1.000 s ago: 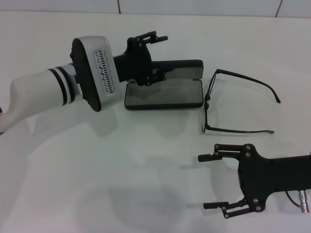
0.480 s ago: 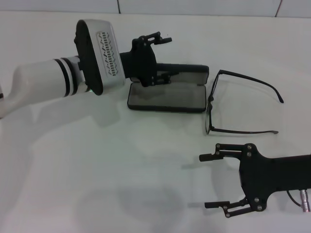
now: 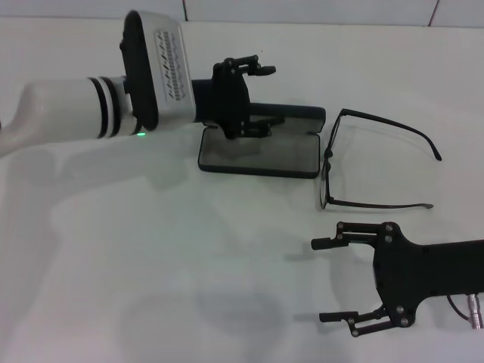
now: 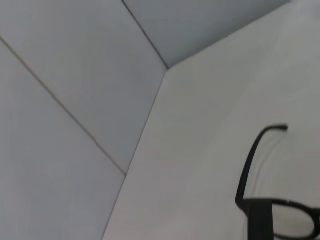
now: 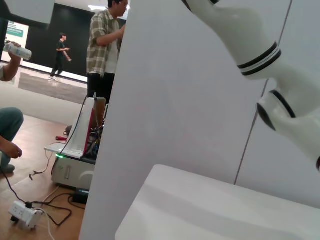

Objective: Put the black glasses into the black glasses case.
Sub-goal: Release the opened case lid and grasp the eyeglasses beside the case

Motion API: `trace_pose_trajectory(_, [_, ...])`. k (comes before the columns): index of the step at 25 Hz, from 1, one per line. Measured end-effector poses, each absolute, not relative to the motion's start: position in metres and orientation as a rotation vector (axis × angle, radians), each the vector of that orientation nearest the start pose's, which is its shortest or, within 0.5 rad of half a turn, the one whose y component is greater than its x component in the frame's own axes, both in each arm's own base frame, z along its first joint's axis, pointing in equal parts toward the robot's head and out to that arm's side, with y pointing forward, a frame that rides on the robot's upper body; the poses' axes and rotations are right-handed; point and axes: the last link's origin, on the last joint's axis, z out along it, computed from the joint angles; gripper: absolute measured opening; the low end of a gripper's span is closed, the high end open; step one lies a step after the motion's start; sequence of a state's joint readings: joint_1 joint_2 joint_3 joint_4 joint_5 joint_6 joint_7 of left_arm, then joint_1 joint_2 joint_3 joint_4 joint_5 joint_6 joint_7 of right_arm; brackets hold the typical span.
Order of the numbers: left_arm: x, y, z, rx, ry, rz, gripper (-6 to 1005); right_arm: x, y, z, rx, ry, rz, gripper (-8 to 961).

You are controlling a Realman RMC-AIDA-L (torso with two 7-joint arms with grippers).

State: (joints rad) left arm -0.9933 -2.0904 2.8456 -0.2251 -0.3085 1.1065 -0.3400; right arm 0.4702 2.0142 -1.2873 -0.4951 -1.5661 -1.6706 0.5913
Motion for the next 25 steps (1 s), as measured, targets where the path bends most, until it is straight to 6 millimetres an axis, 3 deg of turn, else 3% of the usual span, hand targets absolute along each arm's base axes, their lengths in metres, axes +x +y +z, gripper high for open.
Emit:
trace_pose_trajectory(8, [-0.196,0.406,-0.032,-2.68,0.336,-0.407,772,0.24,0.273,-0.045,-2.889,-0.496,0.857,783])
trace_pose_trajectory(14, [-0.196,0.394,-0.008,-2.636,0.23,-0.637,772,0.231,0.282,-0.044,-2.85,-0.505,0.883,783])
trace_pose_trajectory(21, [-0.219,0.379,-0.005,-2.36,-0.058,-0.925,772,0.224,0.306,-0.027,-2.718,-0.38,0.875,782])
trace_pose_trajectory(25, [-0.228,0.373,-0.017,-2.27,-0.22,-0.992,773,0.215,0.327,-0.007,-2.729,-0.392,0.644,782])
